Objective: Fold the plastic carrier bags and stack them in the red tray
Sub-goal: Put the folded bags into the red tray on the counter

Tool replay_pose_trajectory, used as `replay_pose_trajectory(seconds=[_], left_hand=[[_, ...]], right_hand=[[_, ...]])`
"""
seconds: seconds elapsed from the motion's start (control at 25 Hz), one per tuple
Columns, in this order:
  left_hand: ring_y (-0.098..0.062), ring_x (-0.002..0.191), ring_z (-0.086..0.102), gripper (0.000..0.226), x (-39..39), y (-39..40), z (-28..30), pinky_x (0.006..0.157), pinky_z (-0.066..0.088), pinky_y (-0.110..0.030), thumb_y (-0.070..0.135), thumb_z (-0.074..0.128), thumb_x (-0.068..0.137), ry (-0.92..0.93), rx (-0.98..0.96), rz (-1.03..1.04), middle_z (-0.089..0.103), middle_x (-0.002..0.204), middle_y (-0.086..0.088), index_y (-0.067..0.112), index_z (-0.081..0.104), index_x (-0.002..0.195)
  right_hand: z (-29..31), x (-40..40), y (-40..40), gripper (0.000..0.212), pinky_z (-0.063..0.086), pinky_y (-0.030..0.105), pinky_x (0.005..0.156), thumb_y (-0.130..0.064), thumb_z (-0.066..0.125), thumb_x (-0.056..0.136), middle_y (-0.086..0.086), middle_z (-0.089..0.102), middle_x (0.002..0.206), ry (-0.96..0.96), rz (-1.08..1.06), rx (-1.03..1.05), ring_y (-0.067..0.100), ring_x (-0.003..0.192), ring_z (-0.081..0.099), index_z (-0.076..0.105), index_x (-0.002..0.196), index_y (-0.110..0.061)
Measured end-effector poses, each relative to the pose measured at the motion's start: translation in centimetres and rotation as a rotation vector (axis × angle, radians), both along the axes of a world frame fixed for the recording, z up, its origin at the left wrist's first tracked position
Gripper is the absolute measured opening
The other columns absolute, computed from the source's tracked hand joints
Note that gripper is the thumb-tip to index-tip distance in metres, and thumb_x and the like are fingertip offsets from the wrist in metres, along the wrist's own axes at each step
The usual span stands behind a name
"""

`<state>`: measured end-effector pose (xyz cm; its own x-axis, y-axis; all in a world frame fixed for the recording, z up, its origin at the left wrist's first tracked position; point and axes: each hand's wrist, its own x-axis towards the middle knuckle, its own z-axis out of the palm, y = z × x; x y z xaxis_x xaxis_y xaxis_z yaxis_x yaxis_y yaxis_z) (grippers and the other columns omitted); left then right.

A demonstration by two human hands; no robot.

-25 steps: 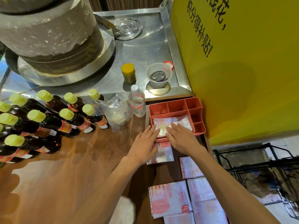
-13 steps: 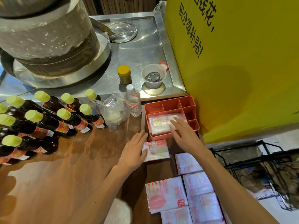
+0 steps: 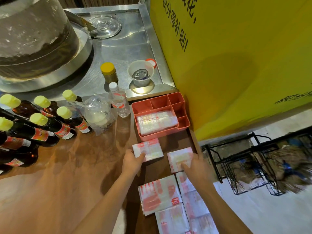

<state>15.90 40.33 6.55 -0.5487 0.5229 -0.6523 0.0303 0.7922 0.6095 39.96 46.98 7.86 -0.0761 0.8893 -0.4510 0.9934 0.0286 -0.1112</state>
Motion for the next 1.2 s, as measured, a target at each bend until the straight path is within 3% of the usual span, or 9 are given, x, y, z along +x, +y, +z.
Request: replay_pose_trajectory(seconds=[0.12,0.24,0.4,0.48,0.6,0.68,0.84,1.08,1.2], left_hand=[[-0.023,0.101,0.065,0.036,0.4,0.5,-0.7,0.064,0.049,-0.025,0.024,0.070,0.093,-0.100,0.021,0.106,0.067,0.120,-0.010,0.006,0.057,0.121],[-0.022,0.104,0.064,0.032,0.7,0.4,-0.1,0.068,0.049,-0.023,0.017,0.066,0.096,-0.242,0.067,0.149,0.067,0.122,-0.005,0.007,0.062,0.126],[-0.018,0.103,0.062,0.030,0.0,-0.5,0.7,0.081,0.050,-0.029,0.019,0.064,0.097,-0.296,0.097,0.167,0.067,0.123,-0.003,0.010,0.064,0.125],[-0.021,0.108,0.064,0.030,-0.5,-1.1,0.7,0.093,0.051,-0.035,0.021,0.065,0.096,-0.320,0.126,0.172,0.068,0.122,-0.004,0.010,0.065,0.125],[-0.021,0.108,0.065,0.026,-0.7,-1.7,1.7,0.090,0.052,-0.034,0.024,0.065,0.096,-0.363,0.177,0.184,0.071,0.114,-0.002,0.012,0.068,0.119],[-0.019,0.108,0.065,0.024,-1.0,-2.2,2.4,0.089,0.051,-0.033,0.028,0.066,0.095,-0.388,0.187,0.174,0.072,0.111,0.001,0.016,0.068,0.116],[-0.014,0.117,0.063,0.032,-1.7,-3.5,3.8,0.109,0.044,-0.043,0.037,0.064,0.095,-0.484,0.236,0.092,0.072,0.118,0.008,0.026,0.063,0.125],[-0.015,0.111,0.069,0.028,-3.1,-4.0,7.5,0.082,0.058,-0.022,0.023,0.058,0.100,-0.606,0.345,0.165,0.072,0.121,-0.003,0.018,0.061,0.127],[-0.016,0.110,0.069,0.027,-4.4,-3.7,9.6,0.087,0.058,-0.029,0.022,0.057,0.100,-0.593,0.403,0.184,0.073,0.118,-0.003,0.020,0.061,0.126]], right_hand=[[-1.1,-1.2,-0.8,0.078,0.045,0.036,0.103,-0.065,0.061,0.088,0.010,0.049,0.136,-0.054,0.002,0.058,0.026,0.126,0.049,0.039,0.139,-0.011],[-1.1,-1.5,-0.1,0.078,0.042,0.032,0.104,-0.064,0.065,0.086,0.010,0.048,0.132,-0.056,0.001,0.023,0.024,0.124,0.049,0.039,0.135,-0.010],[-1.1,-1.2,0.8,0.041,0.054,0.034,0.083,-0.030,0.071,0.090,0.010,0.053,0.120,0.285,-0.215,-0.046,0.023,0.103,0.059,0.051,0.121,-0.012],[-0.5,-1.0,1.0,0.022,0.049,0.023,0.062,-0.019,0.063,0.094,0.006,0.061,0.107,0.479,-0.323,-0.059,0.016,0.087,0.061,0.056,0.114,-0.012],[0.8,-0.6,1.3,0.014,0.042,0.017,0.057,-0.018,0.062,0.097,-0.001,0.063,0.097,0.659,-0.409,-0.108,0.010,0.084,0.061,0.056,0.110,-0.014],[1.5,-0.4,1.6,0.016,0.047,0.020,0.059,-0.013,0.061,0.097,0.003,0.064,0.103,0.745,-0.488,-0.168,0.007,0.085,0.061,0.054,0.111,-0.015],[3.4,0.0,2.2,0.030,0.053,0.022,0.059,-0.001,0.058,0.096,0.002,0.066,0.103,0.935,-0.581,-0.231,0.013,0.088,0.066,0.052,0.122,-0.013],[7.2,-1.6,5.2,0.050,0.060,0.045,0.082,-0.002,0.060,0.094,0.007,0.067,0.114,1.089,-0.564,-0.099,0.026,0.102,0.068,0.046,0.133,-0.031],[8.8,-4.1,7.4,0.058,0.059,0.030,0.074,0.004,0.053,0.095,0.007,0.065,0.119,1.150,-0.515,-0.001,0.022,0.103,0.067,0.042,0.143,-0.025]])
